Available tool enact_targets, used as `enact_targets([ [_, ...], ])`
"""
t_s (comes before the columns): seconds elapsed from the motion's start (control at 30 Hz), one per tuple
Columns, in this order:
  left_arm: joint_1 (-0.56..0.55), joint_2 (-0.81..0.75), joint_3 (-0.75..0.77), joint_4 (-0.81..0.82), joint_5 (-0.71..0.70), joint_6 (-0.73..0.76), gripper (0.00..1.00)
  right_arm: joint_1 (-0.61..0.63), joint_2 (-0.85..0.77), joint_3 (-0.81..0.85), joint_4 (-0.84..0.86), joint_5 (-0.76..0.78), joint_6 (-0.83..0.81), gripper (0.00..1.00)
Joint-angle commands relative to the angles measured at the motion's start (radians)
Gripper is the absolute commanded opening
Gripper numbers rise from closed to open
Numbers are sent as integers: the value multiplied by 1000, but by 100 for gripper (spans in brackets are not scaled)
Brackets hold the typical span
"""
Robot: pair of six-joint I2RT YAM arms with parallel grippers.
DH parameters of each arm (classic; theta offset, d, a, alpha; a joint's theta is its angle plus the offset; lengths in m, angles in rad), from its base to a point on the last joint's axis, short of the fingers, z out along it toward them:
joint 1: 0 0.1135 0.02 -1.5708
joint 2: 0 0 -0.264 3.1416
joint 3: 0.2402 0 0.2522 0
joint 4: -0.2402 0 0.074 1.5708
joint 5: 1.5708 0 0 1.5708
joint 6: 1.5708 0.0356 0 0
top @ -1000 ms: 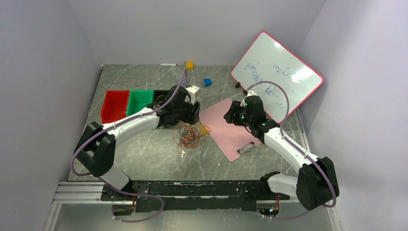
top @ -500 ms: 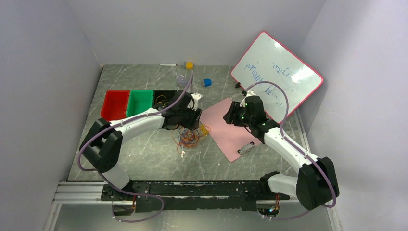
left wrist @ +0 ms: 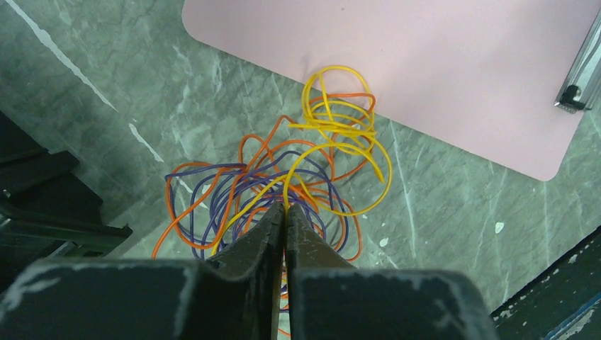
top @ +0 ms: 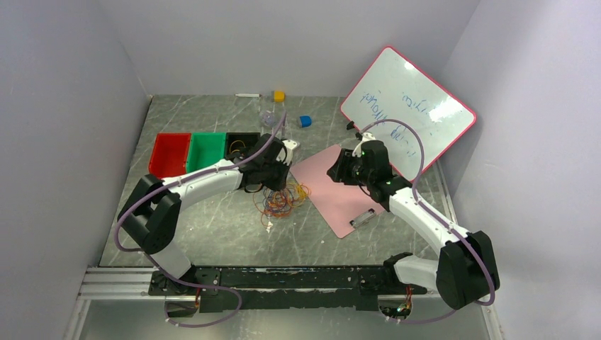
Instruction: Untangle the cables
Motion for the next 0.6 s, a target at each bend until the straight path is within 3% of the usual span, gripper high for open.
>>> enact_targets([
  [0.0, -8, -37, 25, -31, 1, 16, 7, -9, -16, -9, 42, -23, 12, 49],
  [0.47, -9, -227, 181, -109, 35, -23, 7, -9, -92, -117, 327, -273, -32, 59],
  [0.57, -9, -242, 223, -131, 39, -23, 7, -7, -95, -138, 429, -325, -13, 69],
])
